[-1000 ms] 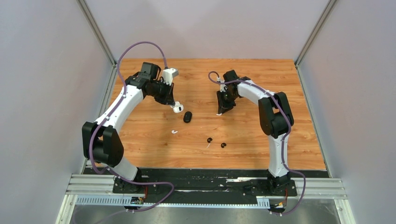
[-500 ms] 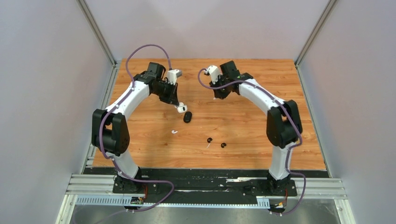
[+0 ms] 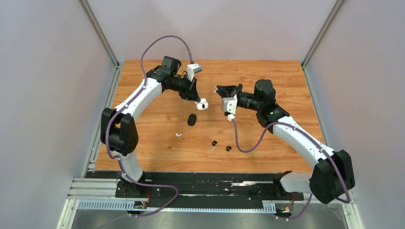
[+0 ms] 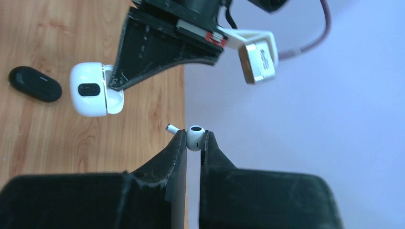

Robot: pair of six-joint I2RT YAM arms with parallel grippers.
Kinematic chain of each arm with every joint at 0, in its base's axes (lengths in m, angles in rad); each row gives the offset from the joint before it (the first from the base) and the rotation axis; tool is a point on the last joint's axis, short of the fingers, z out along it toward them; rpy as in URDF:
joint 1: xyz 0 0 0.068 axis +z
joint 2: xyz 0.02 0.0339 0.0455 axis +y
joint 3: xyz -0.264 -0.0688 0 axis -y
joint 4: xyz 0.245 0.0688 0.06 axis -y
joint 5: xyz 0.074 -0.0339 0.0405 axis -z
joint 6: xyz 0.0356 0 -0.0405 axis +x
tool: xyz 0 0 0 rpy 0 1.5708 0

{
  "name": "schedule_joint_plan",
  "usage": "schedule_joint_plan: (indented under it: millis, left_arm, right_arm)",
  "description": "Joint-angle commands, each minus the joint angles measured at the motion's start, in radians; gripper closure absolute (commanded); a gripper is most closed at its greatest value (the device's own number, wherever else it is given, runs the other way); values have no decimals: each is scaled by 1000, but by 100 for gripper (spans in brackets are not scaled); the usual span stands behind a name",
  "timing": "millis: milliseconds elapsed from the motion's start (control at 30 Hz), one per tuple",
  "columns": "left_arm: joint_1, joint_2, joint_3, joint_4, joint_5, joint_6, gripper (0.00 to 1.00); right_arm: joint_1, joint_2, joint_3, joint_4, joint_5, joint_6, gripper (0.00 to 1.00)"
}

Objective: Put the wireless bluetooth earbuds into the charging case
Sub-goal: Place the earbud in the charging case.

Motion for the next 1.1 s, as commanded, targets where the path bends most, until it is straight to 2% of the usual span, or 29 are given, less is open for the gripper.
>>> schedule_joint_plan:
  millis: [0,367,600,667,800,967,1067]
  left_arm:
    - [-47,-40,20,8,56,108,100]
    - [-118,-125,-34,38,-70,200,100]
    - [-119,-242,-162,226,-113,216,100]
    - [-120,-259,-182,252,-110,224,100]
    - [-133,-295,-225,329,-148,232,100]
    - [-169,-355,-309,463,-214,329,100]
    - [-181,-366,-331,477,-236,380,100]
  right_arm:
    - [1,-49,-17,-35,-225,-314,100]
    - [12,-75,-29,-233,-293,-578,100]
    - [12,-69,-42,-310,-289,-687,100]
    - [15,-60,-47,-300,-275,-693,100]
    - [41,-36,-78,-175,-218,-657,100]
    - [67,9,-78,-54,-174,-641,100]
    - [73,28,-66,-42,-155,-642,100]
